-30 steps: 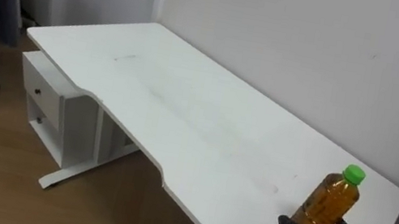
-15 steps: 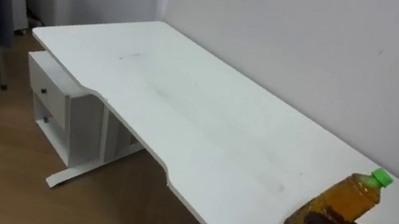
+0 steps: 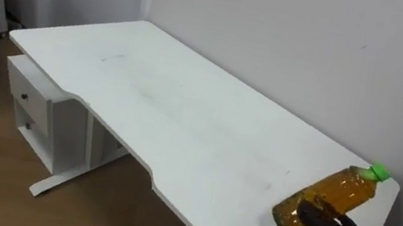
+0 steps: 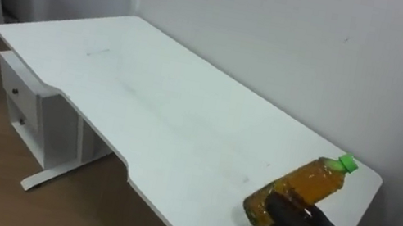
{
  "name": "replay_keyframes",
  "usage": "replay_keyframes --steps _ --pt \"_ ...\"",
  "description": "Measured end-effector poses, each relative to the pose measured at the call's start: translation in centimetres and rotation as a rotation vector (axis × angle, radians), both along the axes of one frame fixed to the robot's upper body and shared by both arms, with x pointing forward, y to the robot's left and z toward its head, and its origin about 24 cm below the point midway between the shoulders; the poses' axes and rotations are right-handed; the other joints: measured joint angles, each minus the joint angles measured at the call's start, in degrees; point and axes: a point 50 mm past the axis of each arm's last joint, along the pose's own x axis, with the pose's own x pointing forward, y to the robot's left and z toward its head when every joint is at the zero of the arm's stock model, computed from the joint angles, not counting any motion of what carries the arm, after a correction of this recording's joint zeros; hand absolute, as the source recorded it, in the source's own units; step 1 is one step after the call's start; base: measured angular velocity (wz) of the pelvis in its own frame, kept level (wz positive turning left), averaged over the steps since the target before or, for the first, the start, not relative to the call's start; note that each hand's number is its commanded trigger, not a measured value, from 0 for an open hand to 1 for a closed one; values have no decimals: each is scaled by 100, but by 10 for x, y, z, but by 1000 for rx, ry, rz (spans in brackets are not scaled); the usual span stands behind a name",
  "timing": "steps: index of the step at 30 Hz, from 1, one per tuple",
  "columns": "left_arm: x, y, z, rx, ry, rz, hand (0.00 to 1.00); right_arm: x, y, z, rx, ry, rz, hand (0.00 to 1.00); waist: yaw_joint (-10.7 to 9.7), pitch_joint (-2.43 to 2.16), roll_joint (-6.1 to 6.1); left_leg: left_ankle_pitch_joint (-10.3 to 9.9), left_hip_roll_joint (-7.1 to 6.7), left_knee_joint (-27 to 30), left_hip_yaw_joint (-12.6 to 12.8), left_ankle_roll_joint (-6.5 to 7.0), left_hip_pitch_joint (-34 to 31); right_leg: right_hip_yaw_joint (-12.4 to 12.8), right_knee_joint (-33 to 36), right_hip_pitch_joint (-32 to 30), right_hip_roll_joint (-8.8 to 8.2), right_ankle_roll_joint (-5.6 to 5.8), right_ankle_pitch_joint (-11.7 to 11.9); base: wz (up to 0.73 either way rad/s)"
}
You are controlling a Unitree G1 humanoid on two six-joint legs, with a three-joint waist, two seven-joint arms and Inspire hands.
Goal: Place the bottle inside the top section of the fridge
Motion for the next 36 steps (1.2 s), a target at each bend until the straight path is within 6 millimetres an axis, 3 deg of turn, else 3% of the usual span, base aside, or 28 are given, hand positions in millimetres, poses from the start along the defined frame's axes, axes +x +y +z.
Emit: replay_keyframes --steps 4,10,19,26,29,33,36 --pt "2 -7 -2 -4 4 -35 0 -14 20 13 -39 -117 155 100 -275 -27 64 -4 81 -86 209 1 97 148 3 -15 15 -2 1 -23" --pt "2 -11 -4 -13 16 -74 0 -20 32 36 -77 -239 298 100 -679 -128 135 -2 175 -247 544 3 305 495 39 -34 17 -43 29 -31" --pt "3 -18 -9 -33 31 -71 0 -22 45 69 -156 -404 459 100 -1078 -117 148 -7 275 -436 895 5 605 900 -33 35 82 -56 84 -22" --pt "3 -21 -12 -42 46 -53 0 -30 59 99 -145 -548 576 100 -1315 -143 138 -4 304 -543 990 3 704 955 -179 80 119 -57 144 -5" --pt "4 -21 -13 -45 45 -42 0 -37 63 112 -136 -610 606 100 -1351 -133 149 -4 314 -589 1072 3 790 1040 -212 95 129 -54 161 -12" --pt "8 -20 -13 -41 24 -42 0 -44 59 127 -136 -684 606 100 -1489 -162 110 -5 316 -611 1102 3 793 1076 -216 76 129 -50 164 -7" --pt "4 -20 -13 -38 31 -43 0 -46 45 143 -166 -740 554 100 -1607 -148 127 -9 319 -622 1167 4 878 1124 -217 130 124 -45 166 -7"
